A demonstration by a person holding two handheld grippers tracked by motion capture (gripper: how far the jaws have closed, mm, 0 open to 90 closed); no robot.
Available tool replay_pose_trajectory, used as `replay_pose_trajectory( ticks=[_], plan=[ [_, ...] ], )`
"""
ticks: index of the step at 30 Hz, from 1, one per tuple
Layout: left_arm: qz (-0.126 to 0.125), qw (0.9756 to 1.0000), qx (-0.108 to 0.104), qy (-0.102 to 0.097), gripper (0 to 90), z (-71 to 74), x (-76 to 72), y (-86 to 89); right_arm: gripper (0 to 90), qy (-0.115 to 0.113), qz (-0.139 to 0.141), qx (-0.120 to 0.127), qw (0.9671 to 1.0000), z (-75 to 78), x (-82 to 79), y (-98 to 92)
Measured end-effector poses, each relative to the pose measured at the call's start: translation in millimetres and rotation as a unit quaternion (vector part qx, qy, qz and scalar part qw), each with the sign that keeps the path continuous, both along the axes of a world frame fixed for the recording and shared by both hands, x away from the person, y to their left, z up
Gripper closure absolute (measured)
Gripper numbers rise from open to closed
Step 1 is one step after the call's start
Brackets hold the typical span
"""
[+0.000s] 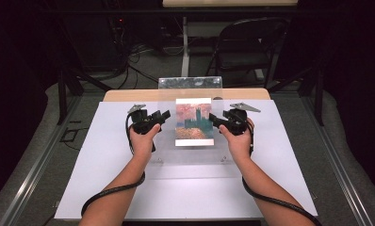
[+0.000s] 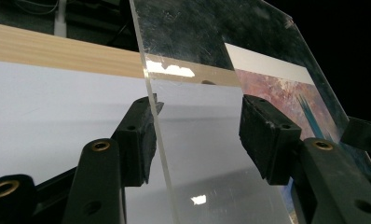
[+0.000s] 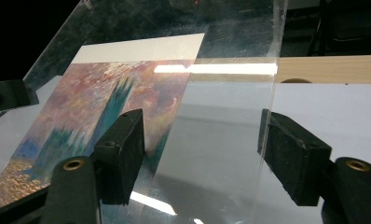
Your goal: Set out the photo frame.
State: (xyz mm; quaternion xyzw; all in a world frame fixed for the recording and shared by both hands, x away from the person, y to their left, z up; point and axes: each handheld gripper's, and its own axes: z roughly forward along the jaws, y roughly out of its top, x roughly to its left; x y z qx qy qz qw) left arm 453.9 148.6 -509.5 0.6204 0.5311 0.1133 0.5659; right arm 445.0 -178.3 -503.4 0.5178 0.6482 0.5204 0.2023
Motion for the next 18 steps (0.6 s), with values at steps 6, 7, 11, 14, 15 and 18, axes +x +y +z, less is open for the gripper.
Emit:
replay_pose_trajectory(
  ticks=[6, 7, 11, 14, 15, 18],
  plan=[
    [-0.005, 1.0000, -0.002, -0.004, 47.8, 2.0, -2.2, 0.8, 31.7, -0.021, -0.006, 0.001, 0.9998, -0.5, -6.9, -0.1],
    [-0.005, 1.0000, -0.004, -0.005, 48.1, 2.6, -3.0, 1.1, 32.4, -0.024, -0.009, 0.007, 0.9997, -0.8, -8.1, 0.0],
    [-0.005, 0.9999, -0.003, -0.012, 48.2, 2.7, -5.7, 1.1, 33.1, -0.032, -0.011, 0.013, 0.9994, -1.9, -10.1, -0.4],
    [-0.004, 0.9998, -0.003, -0.018, 48.2, 3.9, -7.8, 0.8, 33.1, -0.036, -0.012, 0.011, 0.9992, -1.0, -12.2, -0.2],
    [-0.004, 0.9998, -0.002, -0.020, 48.3, 4.5, -8.5, 0.7, 33.1, -0.039, -0.013, 0.011, 0.9991, -0.6, -13.3, -0.1],
    [-0.004, 0.9997, -0.002, -0.024, 48.3, 5.2, -10.3, 0.5, 33.1, -0.044, -0.013, 0.010, 0.9989, 0.2, -15.6, -0.1]
  ],
)
